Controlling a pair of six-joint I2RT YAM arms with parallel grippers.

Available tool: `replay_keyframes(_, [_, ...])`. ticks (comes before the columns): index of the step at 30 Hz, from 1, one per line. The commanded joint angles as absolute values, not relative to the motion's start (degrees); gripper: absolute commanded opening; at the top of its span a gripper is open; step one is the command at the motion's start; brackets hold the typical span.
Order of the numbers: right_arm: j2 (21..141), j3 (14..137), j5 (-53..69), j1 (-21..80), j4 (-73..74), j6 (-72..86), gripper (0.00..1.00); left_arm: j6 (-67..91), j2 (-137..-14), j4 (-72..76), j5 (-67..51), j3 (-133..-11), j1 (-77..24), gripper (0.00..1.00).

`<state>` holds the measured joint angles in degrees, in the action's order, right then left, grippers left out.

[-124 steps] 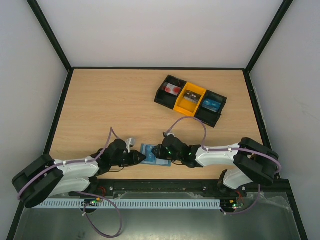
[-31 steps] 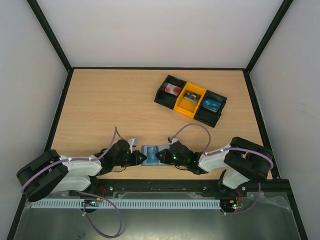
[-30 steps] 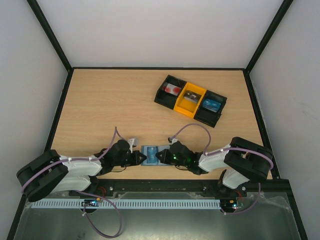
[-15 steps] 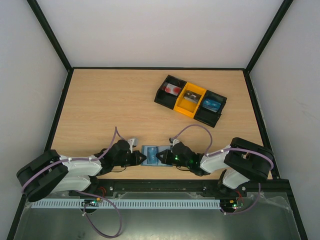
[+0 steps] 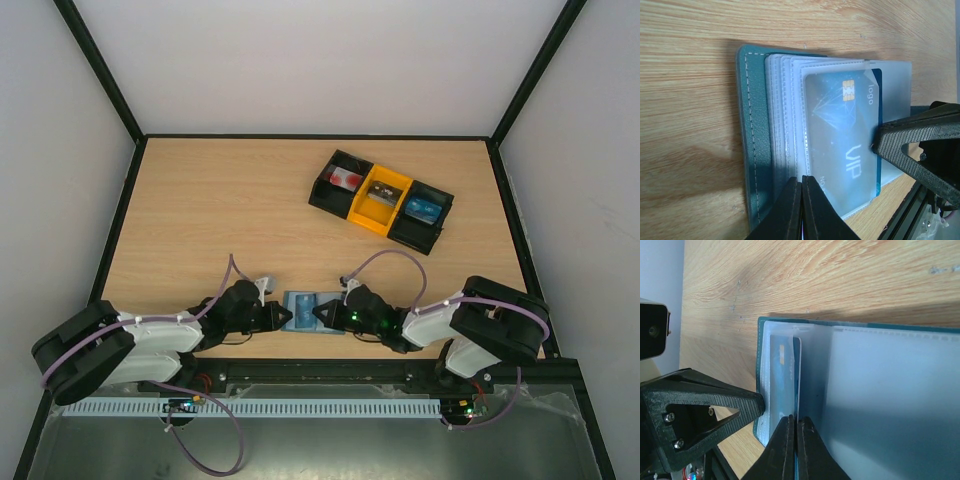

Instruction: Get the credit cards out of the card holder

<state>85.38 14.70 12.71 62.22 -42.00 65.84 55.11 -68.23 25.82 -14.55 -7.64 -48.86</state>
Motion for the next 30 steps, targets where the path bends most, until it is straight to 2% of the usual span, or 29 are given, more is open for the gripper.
replay_keyframes(1, [85.1, 13.3, 12.6, 62.1, -43.7, 65.9, 0.04, 54.8, -67.8, 22.8, -13.4, -6.7, -49.0, 0.03])
replay_keyframes(3, [85.3, 13.4, 12.7, 62.1, -43.7, 65.9, 0.06, 54.8, -67.9, 22.7, -13.4, -6.8, -49.0, 0.03])
replay_keyframes(5, [85.4, 13.1, 12.8, 62.1, -44.3, 66.0, 0.02, 54.8, -67.9, 22.6, -13.4, -6.8, -49.0, 0.03])
replay_keyframes(14, [85.8, 13.1, 13.4, 62.1, -45.7, 66.3, 0.02, 54.7, -67.6, 22.1, -13.5, -6.4, -49.0, 0.03])
replay_keyframes(18, [85.9, 14.5, 12.1, 62.1, -43.0, 65.8, 0.10, 54.8, -67.3, 22.2, -13.5, -6.3, -49.0, 0.03])
replay_keyframes(27, [87.7, 16.5, 11.8, 62.1, -41.2, 66.0, 0.16, 55.1, -67.0, 23.0, -13.2, -5.6, -49.0, 0.03])
replay_keyframes(30, [88.6, 17.1, 12.4, 62.1, -41.9, 66.0, 0.15, 55.3, -67.0, 23.3, -13.3, -5.4, -49.0, 0.03])
